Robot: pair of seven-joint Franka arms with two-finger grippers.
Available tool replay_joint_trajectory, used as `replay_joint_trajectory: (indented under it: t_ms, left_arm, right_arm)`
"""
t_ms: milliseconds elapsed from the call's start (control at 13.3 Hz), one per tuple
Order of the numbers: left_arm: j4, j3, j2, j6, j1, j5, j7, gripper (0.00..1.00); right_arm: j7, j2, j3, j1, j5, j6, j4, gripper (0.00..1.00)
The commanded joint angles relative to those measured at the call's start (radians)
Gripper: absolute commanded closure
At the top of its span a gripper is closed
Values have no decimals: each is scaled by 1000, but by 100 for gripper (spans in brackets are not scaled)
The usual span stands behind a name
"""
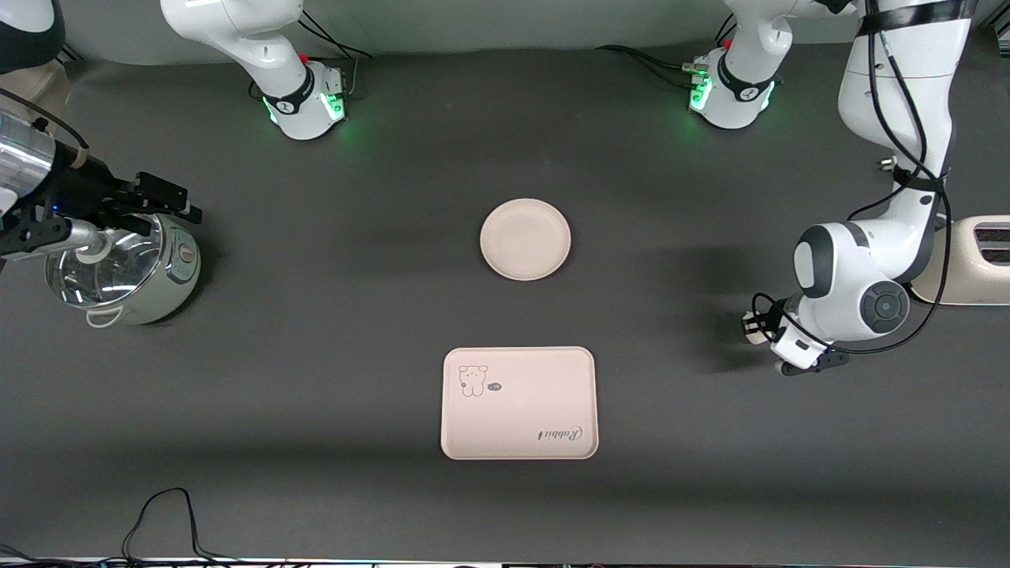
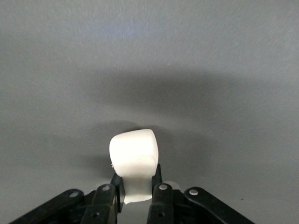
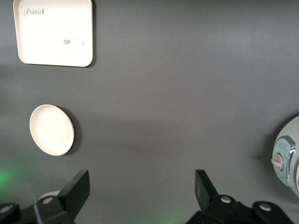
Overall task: Place bun in plate and plate on tray
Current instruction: 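Carry the bun with the left gripper over the white plate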
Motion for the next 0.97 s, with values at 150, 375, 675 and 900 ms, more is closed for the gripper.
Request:
replay_joint_trajectory:
  t_ms: [150, 375, 675, 900]
  left_arm:
    - [116, 23, -255, -444, 29, -2, 9, 73]
    - [116, 45, -485, -614, 63, 47, 8, 74]
    - [115, 37, -604, -714, 57, 70, -7, 74]
    - [124, -129, -593, -677, 35, 64, -240, 75]
  right_arm:
    - [37, 9, -4, 40, -52, 4, 15, 0]
    - [153, 22, 0, 111, -9, 46, 34, 0]
    - [201, 44, 2, 158, 0, 60, 35, 0]
    - [218, 45, 2, 176, 0, 68, 35, 0]
